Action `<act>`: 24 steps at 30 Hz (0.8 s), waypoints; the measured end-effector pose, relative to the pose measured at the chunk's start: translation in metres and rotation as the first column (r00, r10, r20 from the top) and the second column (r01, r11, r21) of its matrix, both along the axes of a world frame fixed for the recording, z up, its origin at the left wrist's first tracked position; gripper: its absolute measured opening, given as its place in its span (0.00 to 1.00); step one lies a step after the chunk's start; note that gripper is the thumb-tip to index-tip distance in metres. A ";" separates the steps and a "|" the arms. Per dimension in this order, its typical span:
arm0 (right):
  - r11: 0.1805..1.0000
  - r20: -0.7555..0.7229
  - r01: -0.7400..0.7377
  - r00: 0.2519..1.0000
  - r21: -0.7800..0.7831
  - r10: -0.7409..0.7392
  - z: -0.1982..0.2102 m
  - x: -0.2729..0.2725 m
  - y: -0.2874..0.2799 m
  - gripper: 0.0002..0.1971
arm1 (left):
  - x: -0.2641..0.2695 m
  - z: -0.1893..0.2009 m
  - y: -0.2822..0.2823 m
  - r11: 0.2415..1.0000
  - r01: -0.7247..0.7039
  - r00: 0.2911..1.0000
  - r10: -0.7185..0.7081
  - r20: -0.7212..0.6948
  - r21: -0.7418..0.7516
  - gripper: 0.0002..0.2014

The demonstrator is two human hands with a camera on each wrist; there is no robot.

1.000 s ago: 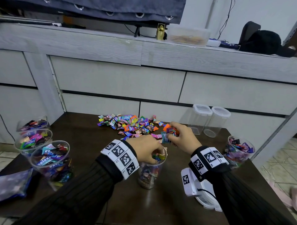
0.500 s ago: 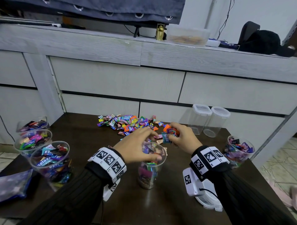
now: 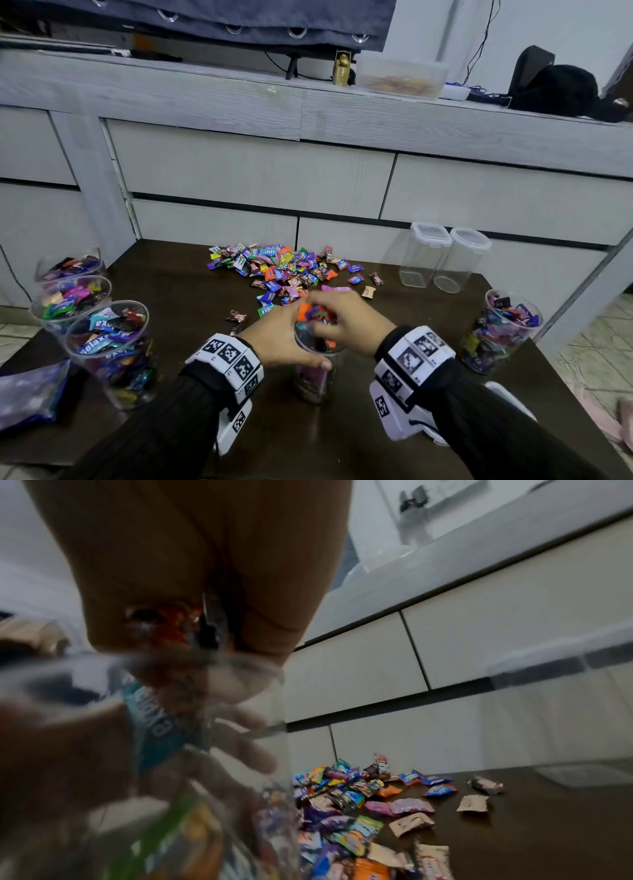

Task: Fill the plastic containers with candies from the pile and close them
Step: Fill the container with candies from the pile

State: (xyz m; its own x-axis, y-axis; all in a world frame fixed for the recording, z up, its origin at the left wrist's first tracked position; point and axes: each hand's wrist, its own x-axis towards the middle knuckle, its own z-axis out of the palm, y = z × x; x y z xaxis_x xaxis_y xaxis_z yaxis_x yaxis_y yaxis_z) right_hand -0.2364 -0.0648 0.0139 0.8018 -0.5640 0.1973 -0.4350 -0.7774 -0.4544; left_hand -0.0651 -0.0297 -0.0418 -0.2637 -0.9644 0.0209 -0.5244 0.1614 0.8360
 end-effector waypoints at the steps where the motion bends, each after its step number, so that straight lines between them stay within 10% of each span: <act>1: 0.998 -0.061 -0.030 0.998 -0.050 0.027 -0.004 0.001 0.001 0.09 | 0.000 -0.001 0.000 1.000 -0.012 1.000 0.012 -0.008 -0.003 0.40; 24: 0.995 -0.367 -0.063 0.930 -0.078 0.030 0.011 0.009 0.001 0.18 | 0.001 0.004 0.005 0.999 0.046 0.999 -0.046 0.025 0.003 0.38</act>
State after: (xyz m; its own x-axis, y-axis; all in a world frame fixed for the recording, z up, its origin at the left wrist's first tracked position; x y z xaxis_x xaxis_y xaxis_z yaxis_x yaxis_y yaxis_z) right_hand -0.2273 -0.0639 0.0250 0.8525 -0.5183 -0.0679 -0.5205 -0.8299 -0.2008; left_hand -0.0642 -0.0245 -0.0378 -0.3085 -0.9512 0.0117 -0.5371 0.1843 0.8232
